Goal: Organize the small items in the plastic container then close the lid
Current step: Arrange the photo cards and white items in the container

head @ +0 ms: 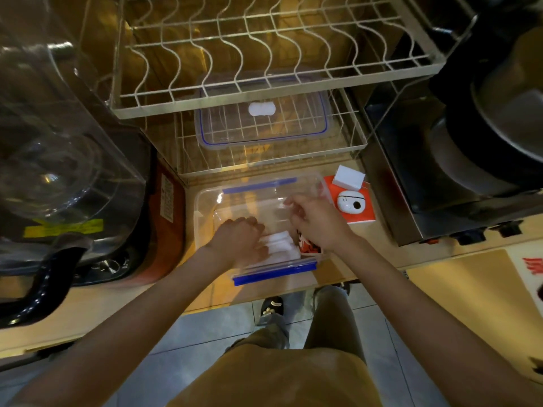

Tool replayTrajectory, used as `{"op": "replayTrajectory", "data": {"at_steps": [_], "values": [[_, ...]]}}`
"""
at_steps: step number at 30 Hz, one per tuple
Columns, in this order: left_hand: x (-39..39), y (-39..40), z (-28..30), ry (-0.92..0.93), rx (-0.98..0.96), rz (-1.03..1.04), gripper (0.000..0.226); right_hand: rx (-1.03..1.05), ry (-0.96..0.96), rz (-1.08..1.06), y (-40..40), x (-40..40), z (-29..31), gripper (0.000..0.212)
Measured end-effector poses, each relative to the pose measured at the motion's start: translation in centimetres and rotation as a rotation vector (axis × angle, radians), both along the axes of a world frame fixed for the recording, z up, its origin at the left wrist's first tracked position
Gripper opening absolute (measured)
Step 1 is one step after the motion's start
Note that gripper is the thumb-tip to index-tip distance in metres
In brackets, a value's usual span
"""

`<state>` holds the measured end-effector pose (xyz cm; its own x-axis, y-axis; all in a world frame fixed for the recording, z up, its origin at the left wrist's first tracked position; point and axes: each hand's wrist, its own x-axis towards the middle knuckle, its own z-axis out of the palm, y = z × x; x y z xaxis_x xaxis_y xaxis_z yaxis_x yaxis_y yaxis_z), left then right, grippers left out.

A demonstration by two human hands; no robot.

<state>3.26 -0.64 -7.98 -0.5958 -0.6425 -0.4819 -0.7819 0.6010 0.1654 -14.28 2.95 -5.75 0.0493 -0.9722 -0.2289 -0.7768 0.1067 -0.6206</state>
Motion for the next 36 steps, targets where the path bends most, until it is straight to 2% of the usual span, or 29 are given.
{"op": "replayTrajectory", "data": {"at_steps": [6, 11, 20, 29, 36], "values": [[-5.9, -4.4, 4.6, 0.265, 0.029, 0.001, 0.036, -0.169, -0.044, -0.372, 0.8, -4.3, 1.4, 0.028], [-10.9, -6.6, 5.6, 0.378, -0.01, -0.126, 0.037, -0.042, 0.041, -0.588, 1.7, -7.0, 0.0, 0.046], [-16.0, -7.9, 3.4, 0.272, -0.058, -0.332, 0.046, 0.096, 0.099, -0.703, 1.5, -7.2, -2.4, 0.07], [-18.4, -8.0, 2.4, 0.16, -0.11, -0.362, 0.045, 0.113, 0.043, -0.67, 0.7, -7.7, -3.2, 0.069], [-18.7, -8.1, 1.9, 0.162, -0.128, -0.316, 0.044, 0.122, -0.04, -0.687, 0.6, -8.1, -2.9, 0.065]]}}
